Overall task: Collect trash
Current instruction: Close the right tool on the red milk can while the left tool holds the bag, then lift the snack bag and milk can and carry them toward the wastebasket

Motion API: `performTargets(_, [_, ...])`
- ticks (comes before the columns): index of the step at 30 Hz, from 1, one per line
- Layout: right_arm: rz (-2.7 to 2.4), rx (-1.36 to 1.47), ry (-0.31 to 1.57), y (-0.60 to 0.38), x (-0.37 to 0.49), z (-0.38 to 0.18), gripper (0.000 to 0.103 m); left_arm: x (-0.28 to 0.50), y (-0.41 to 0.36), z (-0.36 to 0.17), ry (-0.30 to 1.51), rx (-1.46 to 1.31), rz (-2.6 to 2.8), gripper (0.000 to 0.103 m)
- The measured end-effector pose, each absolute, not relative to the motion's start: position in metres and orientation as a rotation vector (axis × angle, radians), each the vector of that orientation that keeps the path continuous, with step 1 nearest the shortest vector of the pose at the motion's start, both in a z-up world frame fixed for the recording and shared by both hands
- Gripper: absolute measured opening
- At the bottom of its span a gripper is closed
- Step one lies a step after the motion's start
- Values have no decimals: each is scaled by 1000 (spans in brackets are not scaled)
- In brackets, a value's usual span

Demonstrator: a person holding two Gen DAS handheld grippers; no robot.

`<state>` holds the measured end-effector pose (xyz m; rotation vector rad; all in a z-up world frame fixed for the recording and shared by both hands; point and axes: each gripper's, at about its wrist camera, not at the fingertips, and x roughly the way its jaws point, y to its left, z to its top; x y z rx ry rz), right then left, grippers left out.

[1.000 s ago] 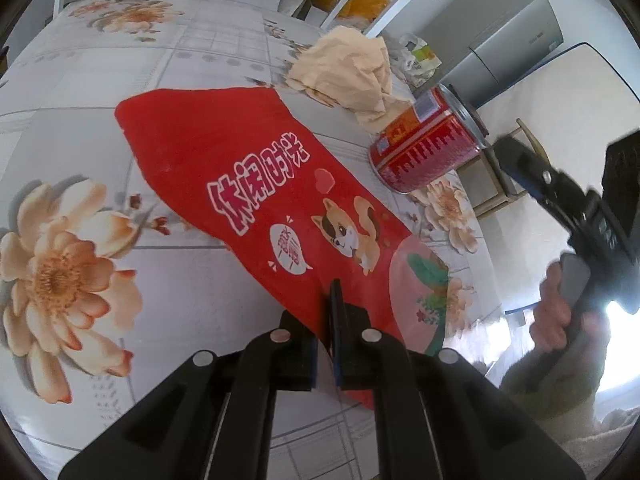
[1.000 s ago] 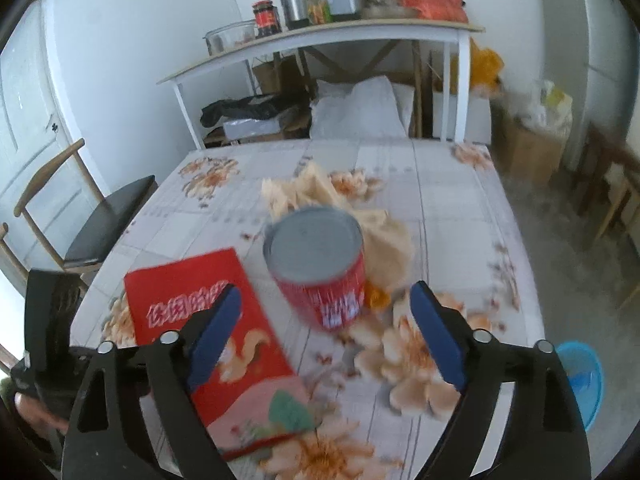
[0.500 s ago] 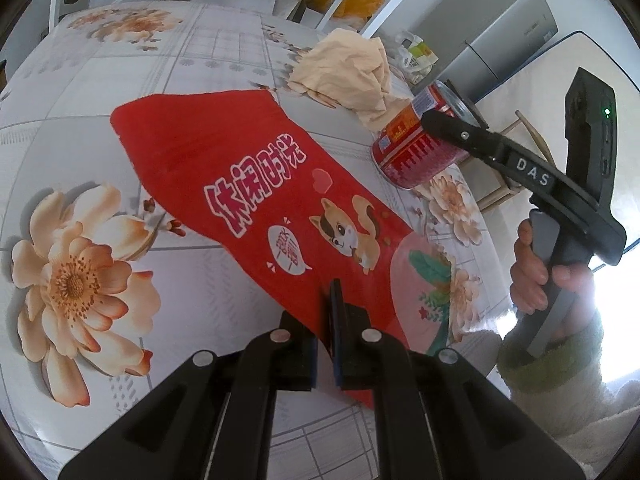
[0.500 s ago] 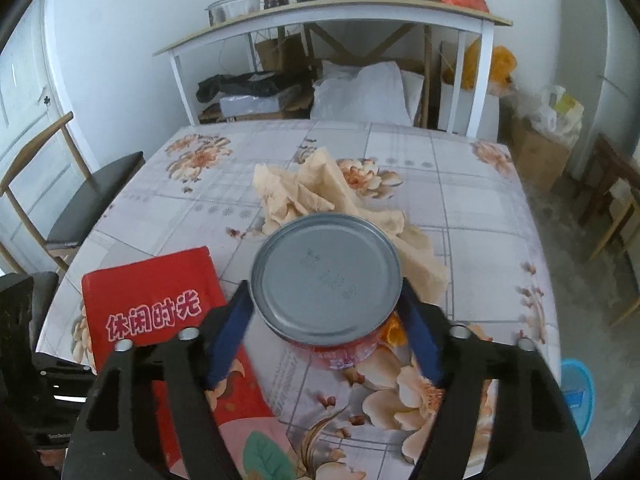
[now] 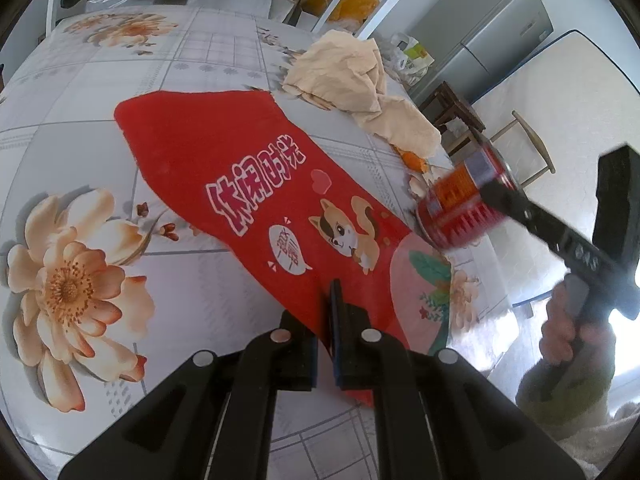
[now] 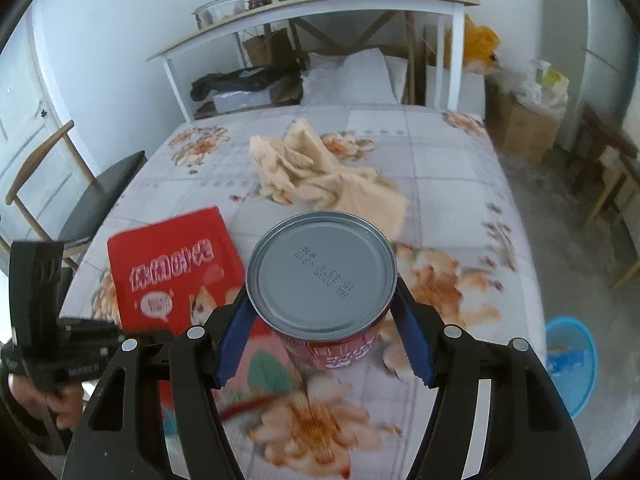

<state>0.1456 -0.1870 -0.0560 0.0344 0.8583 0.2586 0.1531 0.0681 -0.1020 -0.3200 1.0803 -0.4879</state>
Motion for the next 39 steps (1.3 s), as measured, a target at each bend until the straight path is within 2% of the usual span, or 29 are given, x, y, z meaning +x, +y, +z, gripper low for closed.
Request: performTargets(39, [216, 71, 808, -193, 139, -53, 63, 147, 64, -75, 1022, -320, -495, 1])
